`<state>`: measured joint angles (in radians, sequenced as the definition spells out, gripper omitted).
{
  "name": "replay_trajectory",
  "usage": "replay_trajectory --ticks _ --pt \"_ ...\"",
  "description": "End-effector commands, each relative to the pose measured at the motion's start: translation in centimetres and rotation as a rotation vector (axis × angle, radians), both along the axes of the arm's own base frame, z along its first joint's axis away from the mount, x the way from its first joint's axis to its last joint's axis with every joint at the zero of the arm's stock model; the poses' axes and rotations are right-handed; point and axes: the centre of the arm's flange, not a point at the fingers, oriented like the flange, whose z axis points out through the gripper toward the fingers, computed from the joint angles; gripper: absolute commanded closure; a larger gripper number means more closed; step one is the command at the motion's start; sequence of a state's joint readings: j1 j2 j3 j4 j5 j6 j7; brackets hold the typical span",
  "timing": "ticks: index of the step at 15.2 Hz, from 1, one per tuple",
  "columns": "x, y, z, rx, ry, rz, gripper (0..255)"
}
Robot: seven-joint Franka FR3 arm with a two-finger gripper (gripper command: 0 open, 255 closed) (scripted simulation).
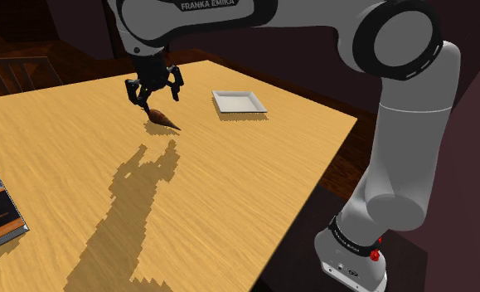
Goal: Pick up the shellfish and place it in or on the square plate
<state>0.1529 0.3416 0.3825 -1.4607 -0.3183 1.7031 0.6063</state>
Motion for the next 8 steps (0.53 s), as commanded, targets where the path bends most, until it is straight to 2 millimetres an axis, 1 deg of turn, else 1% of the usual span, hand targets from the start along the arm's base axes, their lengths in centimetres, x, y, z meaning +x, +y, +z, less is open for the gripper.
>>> replay_trajectory --ticks 1,7,8 --pt "1.0 0.9 -0.5 -0.004 -0.006 -0.004 0" --pt "1.2 0.3 -3.6 -0.004 -0.006 -0.004 0" --pt "1.2 0.1 -4.4 -0.004 -0.006 -0.004 0"
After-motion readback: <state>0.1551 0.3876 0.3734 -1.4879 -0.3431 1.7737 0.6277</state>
